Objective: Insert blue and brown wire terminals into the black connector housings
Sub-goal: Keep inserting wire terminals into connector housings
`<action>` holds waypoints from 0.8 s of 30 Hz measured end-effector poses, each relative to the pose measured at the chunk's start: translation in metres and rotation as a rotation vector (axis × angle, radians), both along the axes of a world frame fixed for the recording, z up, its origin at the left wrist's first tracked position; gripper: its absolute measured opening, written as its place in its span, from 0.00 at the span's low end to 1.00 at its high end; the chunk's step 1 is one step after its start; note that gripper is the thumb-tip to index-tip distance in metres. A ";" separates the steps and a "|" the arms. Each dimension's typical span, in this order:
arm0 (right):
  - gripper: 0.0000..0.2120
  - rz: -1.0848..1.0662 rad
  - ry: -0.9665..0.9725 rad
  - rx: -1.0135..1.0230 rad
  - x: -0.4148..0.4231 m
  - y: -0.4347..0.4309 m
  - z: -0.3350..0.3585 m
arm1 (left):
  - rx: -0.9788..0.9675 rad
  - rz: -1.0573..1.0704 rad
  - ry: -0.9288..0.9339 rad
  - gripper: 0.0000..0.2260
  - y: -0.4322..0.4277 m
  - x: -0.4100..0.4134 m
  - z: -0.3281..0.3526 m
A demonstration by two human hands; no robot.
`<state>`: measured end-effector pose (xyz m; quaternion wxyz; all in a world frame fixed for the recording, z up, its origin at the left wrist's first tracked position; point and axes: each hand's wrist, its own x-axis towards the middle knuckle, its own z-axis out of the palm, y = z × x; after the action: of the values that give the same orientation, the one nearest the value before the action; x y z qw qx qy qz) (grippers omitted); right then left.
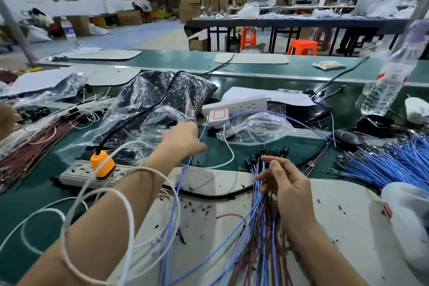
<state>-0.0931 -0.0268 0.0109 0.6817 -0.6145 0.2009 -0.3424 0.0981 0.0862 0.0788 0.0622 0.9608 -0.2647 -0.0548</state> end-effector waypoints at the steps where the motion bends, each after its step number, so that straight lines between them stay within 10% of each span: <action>1: 0.10 0.008 -0.008 -0.010 0.000 0.002 0.003 | -0.071 -0.002 -0.022 0.10 0.001 -0.005 0.006; 11: 0.16 0.155 0.053 -0.029 0.039 0.025 0.032 | -0.595 -0.408 0.025 0.03 0.020 -0.071 -0.011; 24: 0.14 -0.404 -0.314 0.409 -0.006 -0.054 0.076 | -0.485 -0.382 0.427 0.04 0.050 -0.050 -0.016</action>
<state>-0.0987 -0.0812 0.0867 0.7318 -0.3522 0.2757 -0.5142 0.0482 0.1358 0.0628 0.3302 0.8185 -0.4255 -0.2001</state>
